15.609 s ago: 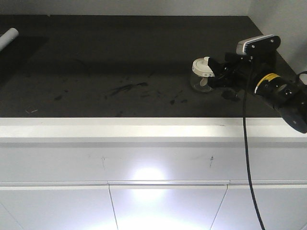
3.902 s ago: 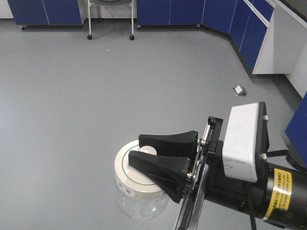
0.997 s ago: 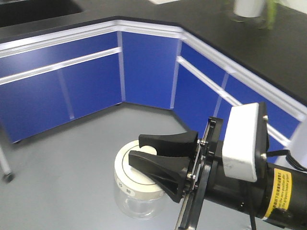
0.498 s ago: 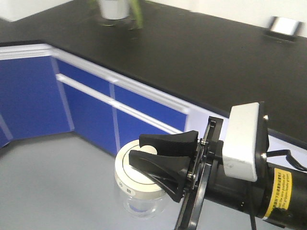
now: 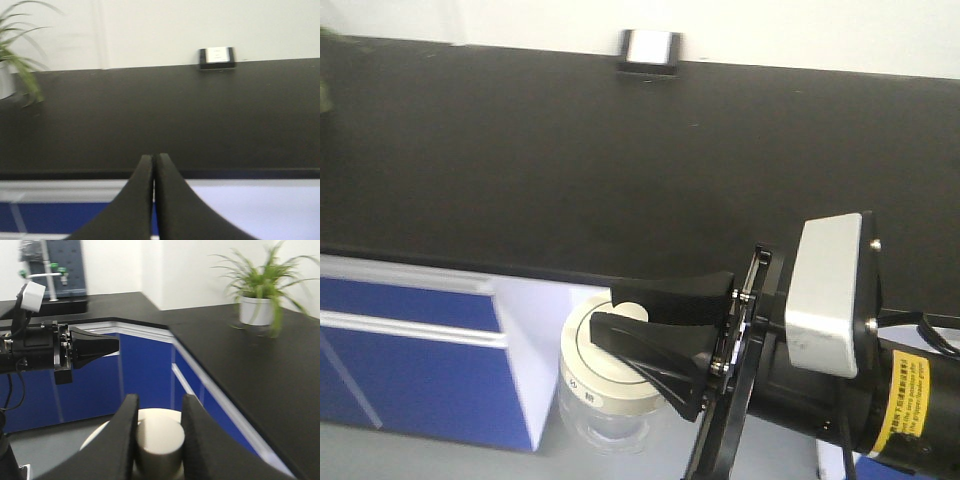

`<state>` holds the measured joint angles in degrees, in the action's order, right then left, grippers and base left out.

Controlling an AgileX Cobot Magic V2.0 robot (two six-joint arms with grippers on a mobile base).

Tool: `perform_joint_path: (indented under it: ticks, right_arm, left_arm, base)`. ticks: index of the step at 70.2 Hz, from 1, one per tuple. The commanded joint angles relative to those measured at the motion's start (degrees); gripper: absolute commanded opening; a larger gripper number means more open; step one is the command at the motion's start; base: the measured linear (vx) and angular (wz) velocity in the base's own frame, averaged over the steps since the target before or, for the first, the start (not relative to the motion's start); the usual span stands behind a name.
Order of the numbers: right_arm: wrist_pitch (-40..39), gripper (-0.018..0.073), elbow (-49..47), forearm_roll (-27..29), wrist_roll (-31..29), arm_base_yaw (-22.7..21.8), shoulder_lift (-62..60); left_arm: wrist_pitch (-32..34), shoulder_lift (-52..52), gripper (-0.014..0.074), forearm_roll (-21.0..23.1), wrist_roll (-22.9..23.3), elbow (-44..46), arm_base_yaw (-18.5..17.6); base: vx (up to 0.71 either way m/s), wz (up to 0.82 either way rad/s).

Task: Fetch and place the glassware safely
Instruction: 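Drive the base up to the black bench holding the jar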

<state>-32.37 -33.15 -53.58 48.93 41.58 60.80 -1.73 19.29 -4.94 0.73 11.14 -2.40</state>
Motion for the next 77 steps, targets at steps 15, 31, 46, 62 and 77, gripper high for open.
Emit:
perform_joint_path:
  ticks: [15, 31, 46, 62, 77]
  right_arm:
    - [-4.34, 0.0, -2.15, 2.13, -0.46, 0.07, -1.19]
    - [-4.34, 0.0, -2.15, 2.13, -0.46, 0.07, -1.19]
    - [-4.34, 0.0, -2.15, 2.13, -0.46, 0.07, -1.19]
    - [-4.34, 0.0, -2.15, 2.13, -0.46, 0.07, -1.19]
    - [-4.34, 0.0, -2.15, 2.13, -0.46, 0.07, -1.19]
  left_arm:
    - [4.04, 0.43, -0.0007, 0.52, 0.37, 1.57, -0.48]
    - [4.04, 0.43, -0.0007, 0.52, 0.37, 1.57, -0.48]
    - [4.04, 0.43, -0.0007, 0.52, 0.37, 1.57, -0.48]
    - [4.04, 0.43, -0.0007, 0.52, 0.37, 1.57, -0.48]
    - [4.04, 0.43, -0.0007, 0.52, 0.37, 1.57, -0.48]
  base:
    - [0.19, -0.5]
    - [0.18, -0.24]
    - [0.17, -0.08]
    - [0.14, -0.02]
    - [0.13, 0.02]
